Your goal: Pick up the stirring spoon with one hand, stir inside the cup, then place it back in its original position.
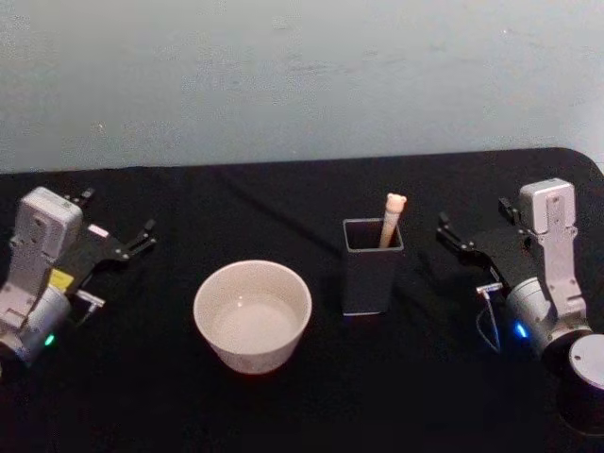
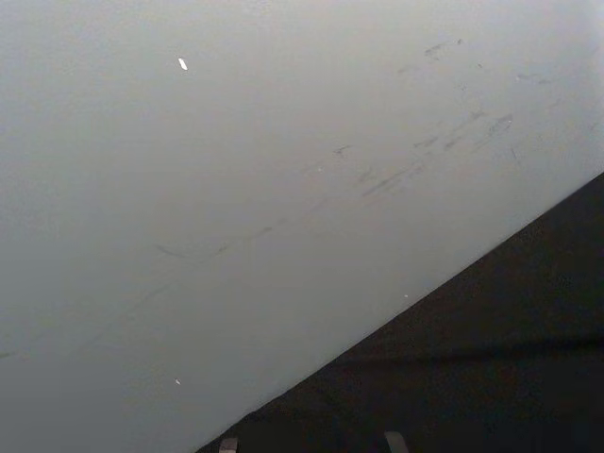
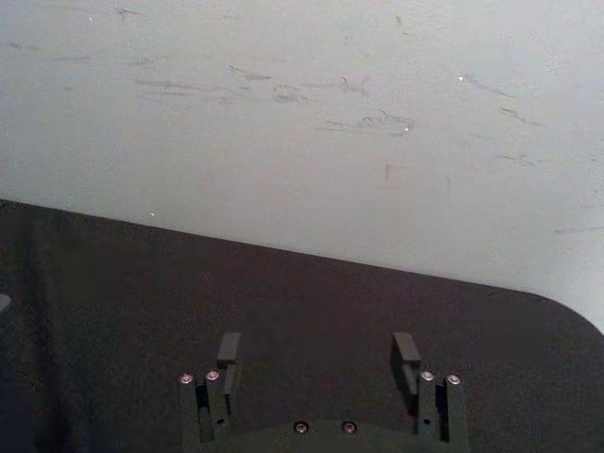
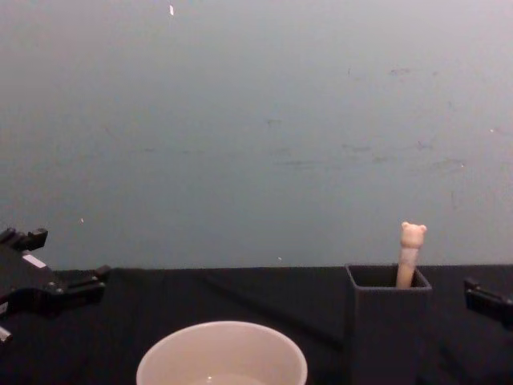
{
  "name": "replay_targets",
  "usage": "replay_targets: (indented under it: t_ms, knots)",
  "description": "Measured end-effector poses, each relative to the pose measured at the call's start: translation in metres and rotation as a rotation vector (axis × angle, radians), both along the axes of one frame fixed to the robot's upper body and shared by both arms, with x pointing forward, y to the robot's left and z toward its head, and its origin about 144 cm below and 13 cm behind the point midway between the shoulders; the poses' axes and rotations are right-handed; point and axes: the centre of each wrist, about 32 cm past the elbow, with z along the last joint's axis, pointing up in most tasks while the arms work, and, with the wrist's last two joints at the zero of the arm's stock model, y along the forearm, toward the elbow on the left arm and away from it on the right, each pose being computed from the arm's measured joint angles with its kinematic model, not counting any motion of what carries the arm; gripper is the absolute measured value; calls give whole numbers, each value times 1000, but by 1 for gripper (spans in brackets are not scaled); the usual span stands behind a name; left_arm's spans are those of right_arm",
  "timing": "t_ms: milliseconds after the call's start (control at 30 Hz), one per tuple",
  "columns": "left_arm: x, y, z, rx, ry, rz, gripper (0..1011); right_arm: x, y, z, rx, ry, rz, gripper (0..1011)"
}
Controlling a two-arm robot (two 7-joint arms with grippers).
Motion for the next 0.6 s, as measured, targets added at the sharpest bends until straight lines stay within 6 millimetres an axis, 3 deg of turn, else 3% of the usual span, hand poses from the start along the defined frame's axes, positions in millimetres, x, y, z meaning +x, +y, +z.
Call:
replay_targets:
  t_ms: [600]
  knots:
    - [0, 0, 0, 0, 0, 0, 1001, 0, 0, 0, 0, -2, 0, 1002]
